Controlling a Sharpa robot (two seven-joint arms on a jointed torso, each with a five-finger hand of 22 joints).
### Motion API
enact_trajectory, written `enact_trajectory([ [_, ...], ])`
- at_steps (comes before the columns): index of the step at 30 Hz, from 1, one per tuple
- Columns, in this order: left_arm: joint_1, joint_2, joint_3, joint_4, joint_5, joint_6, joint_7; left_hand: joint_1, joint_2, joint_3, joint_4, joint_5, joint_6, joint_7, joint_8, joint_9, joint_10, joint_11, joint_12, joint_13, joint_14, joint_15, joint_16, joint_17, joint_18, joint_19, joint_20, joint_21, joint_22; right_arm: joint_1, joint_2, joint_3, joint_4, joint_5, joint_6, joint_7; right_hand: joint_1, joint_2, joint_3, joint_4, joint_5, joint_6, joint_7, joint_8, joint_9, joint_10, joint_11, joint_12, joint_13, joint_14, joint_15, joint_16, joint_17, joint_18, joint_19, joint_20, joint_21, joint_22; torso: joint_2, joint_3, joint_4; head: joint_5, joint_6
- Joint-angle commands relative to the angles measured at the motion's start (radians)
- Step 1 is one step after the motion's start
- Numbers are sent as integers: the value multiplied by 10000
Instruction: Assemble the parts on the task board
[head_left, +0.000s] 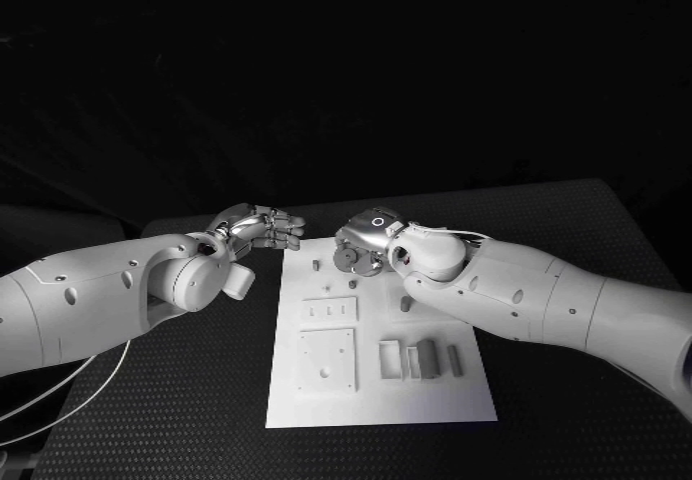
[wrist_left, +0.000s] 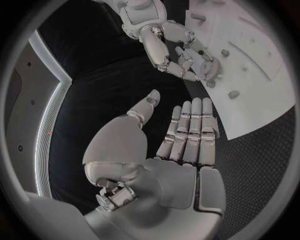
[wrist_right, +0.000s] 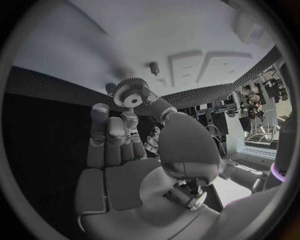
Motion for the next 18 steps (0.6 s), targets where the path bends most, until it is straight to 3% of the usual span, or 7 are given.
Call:
enact_trajectory([
  [1,8,35,7,17,34,-77,130,2,-13,-21,-14,-2,11,75,-36,-3,28,72,-70,-6,48,12,-36,15,123,32,-7,-35,-12,-17,91,-1,-73,-209,-20,-15,59,80,39,25,28,534,497,67,17,-39,13,36,-8,84,2,-37,2,287,51,-46,54,152,4,-10,748,19,-2],
  [18,8,66,10,-3,35,-70,138,2,-19,-20,-9,-2,16,76,-36,-2,37,70,-77,-4,32,22,-60,22,119,21,1,-52,-15,-68,263,-8,-313,-343,-85,-38,70,82,53,21,29,526,501,56,18,-35,17,40,-24,93,6,-38,3,287,63,-54,53,151,-2,8,719,84,-9],
])
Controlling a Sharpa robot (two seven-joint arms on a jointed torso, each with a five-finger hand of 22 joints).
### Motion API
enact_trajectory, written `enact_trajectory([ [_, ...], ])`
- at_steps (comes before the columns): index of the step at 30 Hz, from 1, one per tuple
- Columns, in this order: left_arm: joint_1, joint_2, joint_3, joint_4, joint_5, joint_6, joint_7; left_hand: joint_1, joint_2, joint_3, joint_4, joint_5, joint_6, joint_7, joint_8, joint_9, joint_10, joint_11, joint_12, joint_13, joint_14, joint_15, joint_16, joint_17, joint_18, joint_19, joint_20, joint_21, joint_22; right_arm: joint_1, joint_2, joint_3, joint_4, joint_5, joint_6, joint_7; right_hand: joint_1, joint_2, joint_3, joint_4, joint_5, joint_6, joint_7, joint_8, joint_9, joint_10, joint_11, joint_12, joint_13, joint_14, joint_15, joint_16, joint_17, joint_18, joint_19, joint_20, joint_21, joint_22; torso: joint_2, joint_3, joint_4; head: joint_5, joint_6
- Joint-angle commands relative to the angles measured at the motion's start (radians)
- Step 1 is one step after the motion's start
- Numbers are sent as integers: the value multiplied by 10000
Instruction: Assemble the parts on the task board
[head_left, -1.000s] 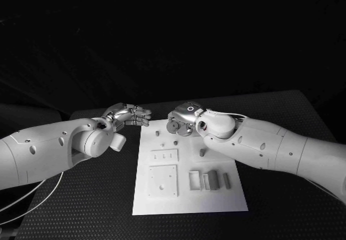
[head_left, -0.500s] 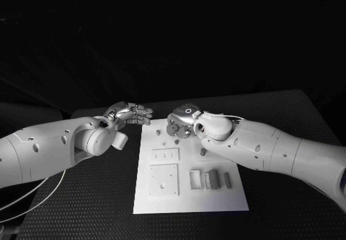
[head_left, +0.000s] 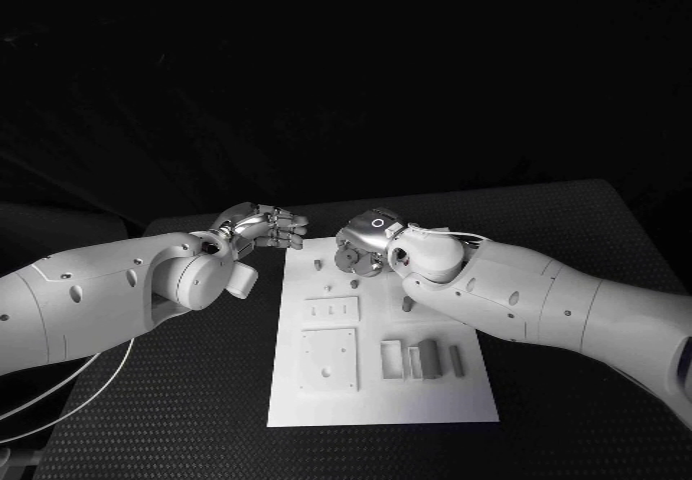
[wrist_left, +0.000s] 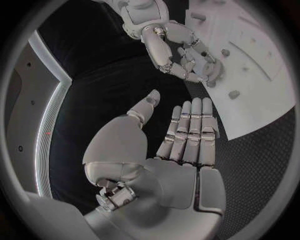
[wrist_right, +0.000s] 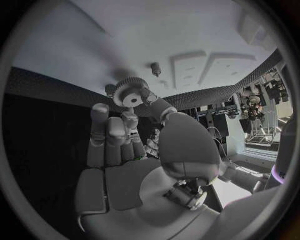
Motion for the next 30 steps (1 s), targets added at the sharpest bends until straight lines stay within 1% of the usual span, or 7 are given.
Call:
enact_trajectory([
  [1,8,31,8,10,35,-12,130,3,-19,-19,-9,-2,15,76,-37,-2,3,37,-43,-4,32,22,-61,13,119,20,1,-53,-16,-4,58,-1,-22,-239,-79,-38,65,78,56,23,29,512,487,17,13,-36,17,41,-16,95,4,-39,3,287,31,-24,53,151,-3,7,716,6,0],
  [7,10,31,12,22,36,-26,126,1,-17,-19,-7,-2,16,77,-38,-2,5,37,-46,-4,32,23,-65,17,119,20,2,-57,-16,-12,127,-1,-95,-277,-100,-55,70,79,61,19,29,512,487,15,14,-34,17,43,-22,99,5,-39,4,287,35,-27,52,151,-3,13,728,14,-2],
  [16,10,81,16,2,36,-8,128,2,-20,-18,-8,-2,15,78,-39,-1,6,37,-51,-3,32,24,-71,22,120,21,3,-61,-16,-48,261,-1,-301,-330,-147,-72,75,78,65,14,28,513,488,12,16,-31,18,46,-31,104,7,-40,4,287,40,-30,52,151,3,15,728,27,-15],
  [19,10,104,22,1,36,1,129,2,-20,-17,-8,-2,16,77,-40,-1,7,37,-53,-3,33,25,-73,24,121,21,4,-63,-16,-77,315,-1,-399,-330,-129,-55,77,77,66,12,27,513,488,11,16,-29,19,47,-34,106,7,-40,4,287,43,-31,52,151,2,2,740,38,-42],
  [21,10,104,25,6,36,-2,129,1,-20,-17,-8,-2,15,78,-40,-1,8,37,-53,-3,33,25,-75,25,121,22,4,-63,-16,-101,343,-1,-441,-329,-129,-50,77,77,67,11,27,513,489,10,17,-28,19,47,-35,108,7,-40,4,287,44,-32,52,151,1,-3,739,38,-52],
  [25,10,112,30,-1,36,-4,128,1,-19,-17,-7,-2,15,78,-41,-1,9,37,-56,-3,34,25,-77,28,121,23,4,-65,-15,-136,397,-5,-489,-307,-102,-24,80,79,69,8,27,514,489,9,18,-26,19,49,-40,111,7,-40,4,287,47,-33,52,151,1,12,719,58,-64],
  [30,10,126,31,-8,36,-2,126,2,-20,-16,-8,-2,16,77,-42,-1,10,37,-59,-3,35,25,-81,31,122,24,5,-68,-15,-160,434,-30,-510,-285,-67,-7,82,79,71,4,26,512,490,6,19,-25,20,51,-45,114,8,-41,4,287,50,-35,51,151,-1,11,713,67,-82],
])
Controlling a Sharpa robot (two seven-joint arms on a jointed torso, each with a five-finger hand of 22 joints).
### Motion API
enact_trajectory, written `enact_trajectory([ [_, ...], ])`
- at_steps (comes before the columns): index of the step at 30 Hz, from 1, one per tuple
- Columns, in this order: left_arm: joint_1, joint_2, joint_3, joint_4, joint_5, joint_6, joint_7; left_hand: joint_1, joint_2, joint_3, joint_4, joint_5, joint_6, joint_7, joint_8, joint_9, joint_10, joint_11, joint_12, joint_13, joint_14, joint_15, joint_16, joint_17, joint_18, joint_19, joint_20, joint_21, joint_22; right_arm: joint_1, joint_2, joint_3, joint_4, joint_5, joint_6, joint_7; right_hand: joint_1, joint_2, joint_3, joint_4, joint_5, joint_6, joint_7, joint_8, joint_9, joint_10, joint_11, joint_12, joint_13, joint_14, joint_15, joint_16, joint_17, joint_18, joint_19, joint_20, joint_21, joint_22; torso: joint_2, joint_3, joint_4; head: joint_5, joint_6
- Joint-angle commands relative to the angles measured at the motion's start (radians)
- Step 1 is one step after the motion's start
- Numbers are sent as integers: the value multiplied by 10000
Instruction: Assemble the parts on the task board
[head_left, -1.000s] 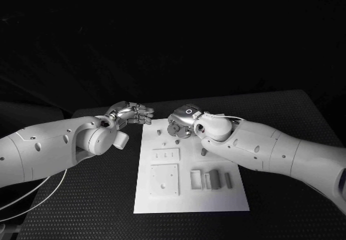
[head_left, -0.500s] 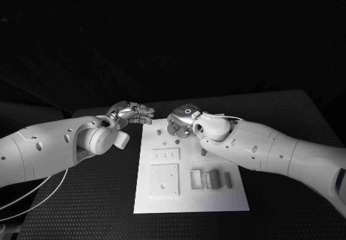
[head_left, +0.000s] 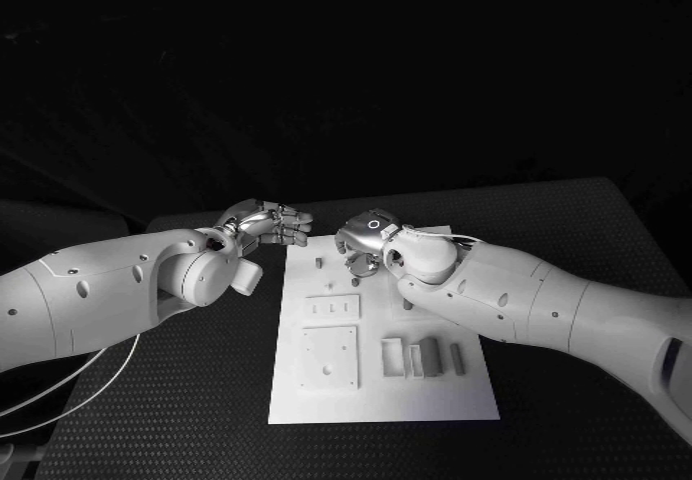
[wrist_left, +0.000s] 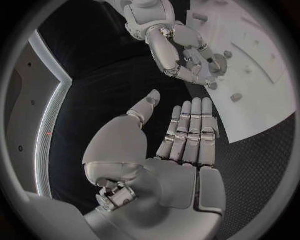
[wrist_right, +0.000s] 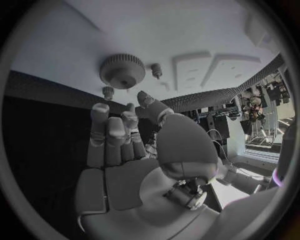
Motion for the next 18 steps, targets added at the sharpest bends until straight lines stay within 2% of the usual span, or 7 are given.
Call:
enact_trajectory([
  [1,8,29,10,2,34,2,121,2,-21,-16,-8,-2,15,77,-42,0,10,37,-61,-2,36,25,-44,16,122,24,5,-69,-16,-9,17,-11,-12,-102,18,31,-30,-38,67,1,16,166,214,-42,-6,-27,21,52,-16,47,9,-41,5,287,35,-53,51,151,0,4,734,11,-17],
  [7,8,28,11,-7,34,7,120,2,-21,-16,-8,-2,15,78,-43,0,10,38,-64,-2,36,25,-47,18,123,25,5,-71,-16,-10,-31,-15,18,-96,-77,14,-33,-43,66,-1,15,163,215,-46,-5,-27,22,53,-20,48,9,-42,5,287,37,-53,50,151,-7,2,726,29,-32],
  [13,8,23,11,-13,34,9,123,2,-20,-15,-8,-2,15,78,-44,0,10,38,-67,-2,37,26,-50,21,123,26,6,-73,-15,-9,-174,-12,198,-87,-284,-17,-47,-84,57,-6,12,146,220,-61,-7,-25,26,56,-34,54,13,-48,4,287,43,-55,48,151,-14,22,721,41,-16],
  [18,8,-5,11,-15,34,16,122,2,-19,-14,-8,-2,14,78,-44,0,11,38,-68,-2,39,25,-51,23,124,27,6,-74,-15,-6,-445,18,587,128,-317,-56,-96,-182,38,20,10,121,227,-85,-10,-18,37,63,-56,66,21,-54,3,287,58,-55,44,149,-18,20,714,43,-6],
])
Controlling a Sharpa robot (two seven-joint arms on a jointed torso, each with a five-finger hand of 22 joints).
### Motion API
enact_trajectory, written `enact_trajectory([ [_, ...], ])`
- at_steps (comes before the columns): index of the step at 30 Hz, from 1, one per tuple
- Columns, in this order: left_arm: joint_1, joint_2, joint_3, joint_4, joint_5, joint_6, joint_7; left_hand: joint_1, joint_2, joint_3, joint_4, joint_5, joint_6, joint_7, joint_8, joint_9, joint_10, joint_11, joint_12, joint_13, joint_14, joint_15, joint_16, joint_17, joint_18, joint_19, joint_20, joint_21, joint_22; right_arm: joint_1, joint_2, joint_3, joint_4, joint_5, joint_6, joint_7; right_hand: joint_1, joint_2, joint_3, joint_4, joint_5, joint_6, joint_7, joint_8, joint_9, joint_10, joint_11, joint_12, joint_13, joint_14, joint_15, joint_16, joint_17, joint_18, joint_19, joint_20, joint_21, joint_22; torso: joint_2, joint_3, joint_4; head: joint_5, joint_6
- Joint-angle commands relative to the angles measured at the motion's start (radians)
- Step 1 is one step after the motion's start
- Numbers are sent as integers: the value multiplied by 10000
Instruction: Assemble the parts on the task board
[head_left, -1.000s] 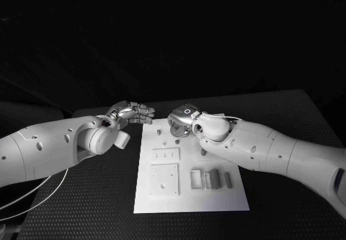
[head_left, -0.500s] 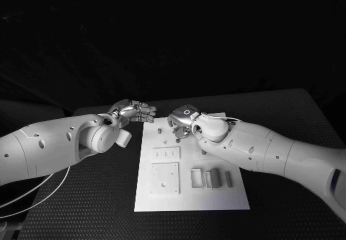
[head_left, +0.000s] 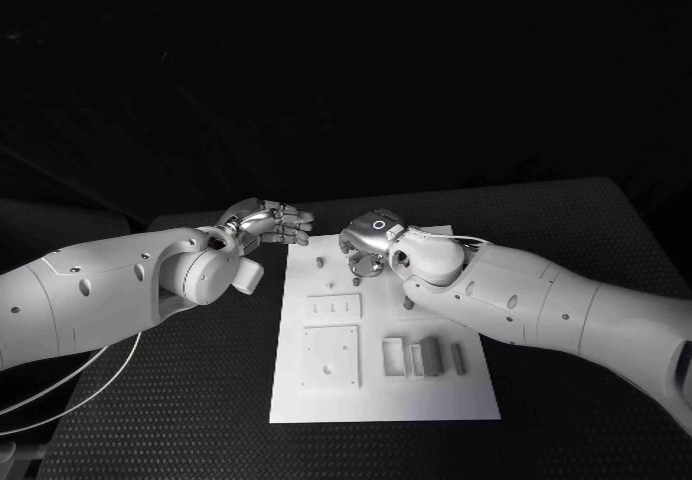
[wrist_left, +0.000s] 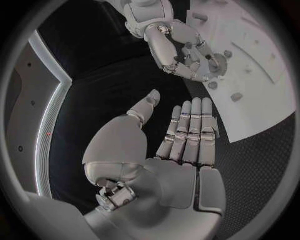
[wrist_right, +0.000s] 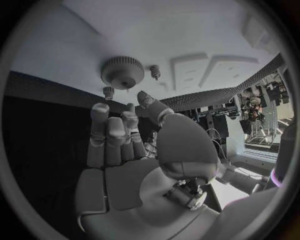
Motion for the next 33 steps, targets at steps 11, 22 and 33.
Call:
enact_trajectory([
  [11,8,-59,10,33,34,101,121,-3,-23,-17,-7,-2,13,79,-46,0,10,40,-74,-2,41,26,-55,19,124,28,7,-38,-15,19,-470,133,366,1138,222,-16,-388,-855,101,655,13,-154,293,-238,-58,-38,103,105,-139,109,79,-86,11,288,93,-74,-16,132,3,8,713,5,32],
  [22,7,-62,8,14,34,134,100,-11,-26,-20,-4,-2,8,78,-50,-1,8,41,-79,-3,43,26,-59,24,124,31,8,-41,-15,19,-505,132,5,1698,523,165,-645,-1451,199,1385,-1,-717,511,-588,-239,-167,311,180,-207,67,275,-80,60,288,92,-95,-54,155,6,-6,735,-22,5],
  [33,6,-35,7,-14,34,141,92,-21,-27,-24,-3,-2,-1,84,-57,-3,1,45,-90,-5,47,26,-64,31,125,35,8,-44,-13,18,-408,131,-318,1839,699,261,-837,-1590,141,1690,-7,-874,575,-677,-307,-269,374,235,-237,4,336,-70,94,288,33,-84,-70,172,14,-16,732,-49,15],
])
